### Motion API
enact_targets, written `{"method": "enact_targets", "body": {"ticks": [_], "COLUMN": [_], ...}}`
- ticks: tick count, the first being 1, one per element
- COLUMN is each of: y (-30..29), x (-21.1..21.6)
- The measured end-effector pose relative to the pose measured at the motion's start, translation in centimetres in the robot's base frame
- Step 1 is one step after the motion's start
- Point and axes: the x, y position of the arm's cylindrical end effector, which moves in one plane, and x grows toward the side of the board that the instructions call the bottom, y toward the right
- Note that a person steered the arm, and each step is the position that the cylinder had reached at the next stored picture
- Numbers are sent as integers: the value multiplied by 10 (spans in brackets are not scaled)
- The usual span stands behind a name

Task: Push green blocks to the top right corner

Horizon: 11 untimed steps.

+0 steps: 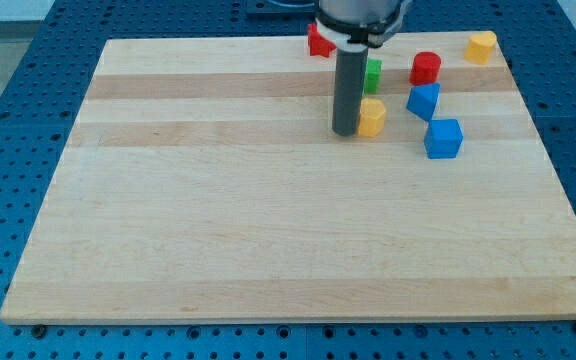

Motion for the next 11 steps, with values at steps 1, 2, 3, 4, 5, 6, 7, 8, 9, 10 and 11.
{"method": "enact_targets", "body": {"ticks": [1,2,3,4,5,6,7,8,9,10,11], "y": [5,11,14,14,4,-22,-59,-87,-89,-71,-39], "x": [-41,-72,-82,-80,-66,-42,-47,-77,-112,-121,-116]}}
